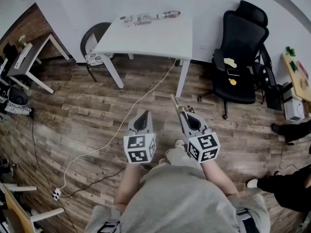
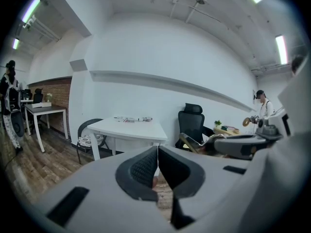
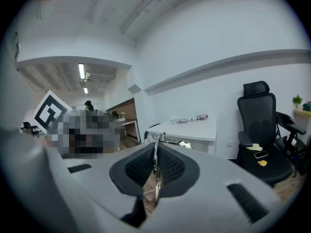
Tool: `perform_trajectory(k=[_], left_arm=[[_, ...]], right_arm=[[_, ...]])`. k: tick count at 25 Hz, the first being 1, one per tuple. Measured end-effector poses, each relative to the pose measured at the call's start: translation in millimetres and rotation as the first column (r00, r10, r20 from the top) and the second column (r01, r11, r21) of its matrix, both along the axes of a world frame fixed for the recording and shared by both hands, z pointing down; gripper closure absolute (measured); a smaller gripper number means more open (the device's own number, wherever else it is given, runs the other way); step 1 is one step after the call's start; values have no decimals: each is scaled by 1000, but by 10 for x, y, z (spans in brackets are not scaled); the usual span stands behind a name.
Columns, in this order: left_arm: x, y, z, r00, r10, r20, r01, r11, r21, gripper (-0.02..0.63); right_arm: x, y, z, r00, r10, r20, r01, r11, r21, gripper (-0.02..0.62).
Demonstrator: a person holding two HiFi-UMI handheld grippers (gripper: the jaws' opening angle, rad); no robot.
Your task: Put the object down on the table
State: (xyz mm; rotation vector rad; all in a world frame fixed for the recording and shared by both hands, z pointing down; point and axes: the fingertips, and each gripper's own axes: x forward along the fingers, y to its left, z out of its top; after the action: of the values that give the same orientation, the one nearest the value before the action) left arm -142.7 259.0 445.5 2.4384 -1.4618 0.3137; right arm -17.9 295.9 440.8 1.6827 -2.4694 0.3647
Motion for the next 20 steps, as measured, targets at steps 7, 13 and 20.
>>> perform_trajectory(k=[7, 13, 20], left_arm=[[-5, -186, 76, 1000, -1, 1, 1, 1000, -14, 597], [17, -534, 128, 1000, -23, 4, 23, 1000, -9, 597], [145, -1227, 127, 999, -38, 2, 38, 999, -2, 597]], right_arm=[[-11, -187, 39, 1000, 4, 19, -4, 1000, -7, 584], [32, -560, 83, 999, -4, 33, 4, 1000, 2, 583], [174, -1334, 34, 999, -17, 29, 17, 1000, 25, 583]])
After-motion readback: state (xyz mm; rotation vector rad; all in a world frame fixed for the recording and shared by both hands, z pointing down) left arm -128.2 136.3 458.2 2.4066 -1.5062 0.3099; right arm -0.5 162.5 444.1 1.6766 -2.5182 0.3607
